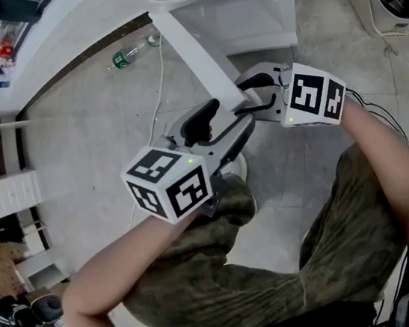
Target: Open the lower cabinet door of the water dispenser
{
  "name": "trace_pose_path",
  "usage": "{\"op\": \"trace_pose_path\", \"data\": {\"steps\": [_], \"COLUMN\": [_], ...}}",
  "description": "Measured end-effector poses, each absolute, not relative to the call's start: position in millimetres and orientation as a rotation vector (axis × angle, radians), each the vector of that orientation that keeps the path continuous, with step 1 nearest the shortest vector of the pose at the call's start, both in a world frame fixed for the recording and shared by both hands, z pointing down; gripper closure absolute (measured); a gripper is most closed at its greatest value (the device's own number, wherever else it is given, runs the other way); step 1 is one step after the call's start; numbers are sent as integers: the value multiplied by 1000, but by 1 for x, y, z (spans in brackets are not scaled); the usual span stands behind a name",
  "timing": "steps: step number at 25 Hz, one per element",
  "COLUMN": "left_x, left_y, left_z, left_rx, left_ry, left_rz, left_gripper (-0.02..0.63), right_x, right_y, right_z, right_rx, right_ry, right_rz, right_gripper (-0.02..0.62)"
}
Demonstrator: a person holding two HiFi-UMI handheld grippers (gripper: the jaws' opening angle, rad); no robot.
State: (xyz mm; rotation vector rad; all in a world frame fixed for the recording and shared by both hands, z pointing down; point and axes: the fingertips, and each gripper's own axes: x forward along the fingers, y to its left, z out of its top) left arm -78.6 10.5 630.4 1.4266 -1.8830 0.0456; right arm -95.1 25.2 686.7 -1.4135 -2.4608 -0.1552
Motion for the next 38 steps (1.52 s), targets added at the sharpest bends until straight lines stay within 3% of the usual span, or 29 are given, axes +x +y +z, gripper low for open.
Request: {"op": "trace_pose_path", "data": {"steps": [15,38], "left_x": [-103,-135], "left_y": [47,100], "left_z": [639,670], "left_rx": [1197,1072], "left_ry": [-1952,-1921], "left_rz": [-62,63], "left_gripper": [311,311], "right_x": [-103,-128], "right_y": [66,120], "right_z": [686,688], "right_rx": [-1494,-1487], "right_ry": [-2446,-2440], "right_rz": [-167,-178], "right_gripper": [434,417]}}
